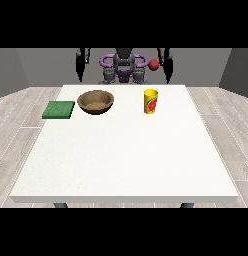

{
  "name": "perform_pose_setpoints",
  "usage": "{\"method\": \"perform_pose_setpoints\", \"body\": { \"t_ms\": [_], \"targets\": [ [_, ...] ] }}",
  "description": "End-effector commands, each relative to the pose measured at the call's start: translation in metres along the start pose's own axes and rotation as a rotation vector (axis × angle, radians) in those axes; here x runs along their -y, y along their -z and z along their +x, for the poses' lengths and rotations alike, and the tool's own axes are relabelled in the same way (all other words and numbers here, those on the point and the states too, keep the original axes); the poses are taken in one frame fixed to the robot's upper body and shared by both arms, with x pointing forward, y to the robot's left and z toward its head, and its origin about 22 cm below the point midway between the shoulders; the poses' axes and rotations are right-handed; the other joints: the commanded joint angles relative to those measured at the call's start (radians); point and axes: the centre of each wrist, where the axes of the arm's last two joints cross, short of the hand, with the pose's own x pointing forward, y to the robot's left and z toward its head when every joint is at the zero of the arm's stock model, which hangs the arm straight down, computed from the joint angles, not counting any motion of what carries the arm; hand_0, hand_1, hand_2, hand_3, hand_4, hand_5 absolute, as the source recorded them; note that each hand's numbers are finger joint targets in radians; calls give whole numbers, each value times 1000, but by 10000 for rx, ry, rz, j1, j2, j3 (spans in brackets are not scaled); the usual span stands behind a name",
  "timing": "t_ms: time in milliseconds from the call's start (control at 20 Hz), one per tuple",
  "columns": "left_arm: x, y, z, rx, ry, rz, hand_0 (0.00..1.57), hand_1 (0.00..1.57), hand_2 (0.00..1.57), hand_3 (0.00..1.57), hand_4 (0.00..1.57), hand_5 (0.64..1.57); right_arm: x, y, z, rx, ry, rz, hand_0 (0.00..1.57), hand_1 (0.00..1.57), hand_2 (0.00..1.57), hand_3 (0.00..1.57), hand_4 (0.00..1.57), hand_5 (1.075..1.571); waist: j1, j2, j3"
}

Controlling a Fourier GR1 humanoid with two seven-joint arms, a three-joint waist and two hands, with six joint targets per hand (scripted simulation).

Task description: Pick the cup and pour the ball into the bowl, then pick the bowl and place it on the pad

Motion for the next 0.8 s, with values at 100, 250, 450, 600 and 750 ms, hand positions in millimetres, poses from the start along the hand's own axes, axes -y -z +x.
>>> {"method": "perform_pose_setpoints", "body": {
  "t_ms": [100,250,450,600,750],
  "targets": [
    [-7,2,22,273,132,53,0,0,0,0,664,1566,8,1,22,277,-221,-7,0,0,0,0,875,1533,45,-2008,157],
    [-11,2,31,178,289,75,0,0,0,0,664,1566,12,1,31,202,-338,-27,0,0,0,0,875,1533,44,-2776,201],
    [12,-7,54,-1964,-1798,14,0,0,0,0,634,1564,16,-25,35,-2034,1403,-392,0,0,0,0,860,1530,-392,-4326,230],
    [34,-7,82,-1489,-1958,170,0,0,0,0,618,1564,15,-22,72,-1592,1206,-474,0,0,0,0,856,1531,-334,-3835,226],
    [19,1,114,-637,-1626,89,0,0,0,0,581,1560,33,-23,98,-778,1063,-398,0,0,0,0,789,1548,-363,-2809,227]
  ]
}}
